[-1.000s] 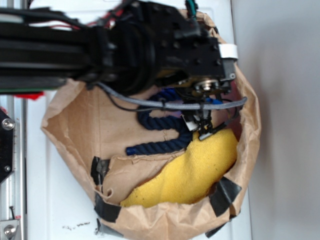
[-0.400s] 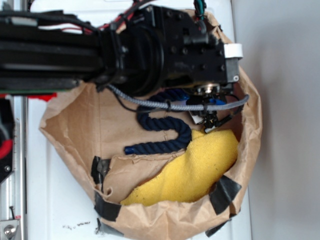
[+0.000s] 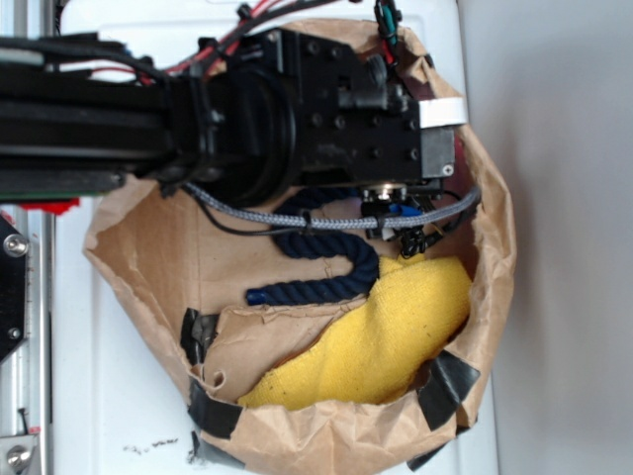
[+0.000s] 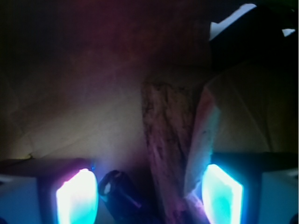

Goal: Grab the blue rope.

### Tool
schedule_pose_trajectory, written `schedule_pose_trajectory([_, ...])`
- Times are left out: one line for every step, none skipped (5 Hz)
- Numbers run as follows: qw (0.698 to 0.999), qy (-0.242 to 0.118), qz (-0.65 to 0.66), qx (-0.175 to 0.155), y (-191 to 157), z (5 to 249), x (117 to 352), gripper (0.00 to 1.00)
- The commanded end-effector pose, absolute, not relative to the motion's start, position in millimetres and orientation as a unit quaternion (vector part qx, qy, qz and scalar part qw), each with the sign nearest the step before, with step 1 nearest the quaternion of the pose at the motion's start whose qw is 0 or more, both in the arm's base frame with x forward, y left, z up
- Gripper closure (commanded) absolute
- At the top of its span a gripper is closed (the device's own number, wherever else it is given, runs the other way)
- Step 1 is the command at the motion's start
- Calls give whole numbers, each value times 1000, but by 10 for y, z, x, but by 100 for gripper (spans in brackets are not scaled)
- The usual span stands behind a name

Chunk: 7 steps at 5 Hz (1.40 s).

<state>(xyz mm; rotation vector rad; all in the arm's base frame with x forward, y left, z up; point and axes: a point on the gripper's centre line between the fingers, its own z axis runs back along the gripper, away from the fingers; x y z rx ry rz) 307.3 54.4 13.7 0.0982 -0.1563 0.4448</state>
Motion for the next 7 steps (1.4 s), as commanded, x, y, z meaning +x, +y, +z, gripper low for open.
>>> schedule_pose_trajectory([974, -81, 209, 34, 522, 237, 3075, 100])
schedule_pose_trajectory([973, -79, 213, 29, 528, 276, 3075, 100])
schedule_pose_trajectory([973, -75, 218, 19, 552, 338, 3063, 100])
schedule_pose_trajectory([974, -68, 217, -3, 582, 497, 2994, 100])
schedule_pose_trajectory([975, -66, 208, -26, 614, 701, 2895, 100])
schedule_pose_trajectory([975, -68, 206, -43, 657, 788, 2842, 100])
schedule_pose_trajectory([977, -69, 198, -34, 618, 739, 2817, 100])
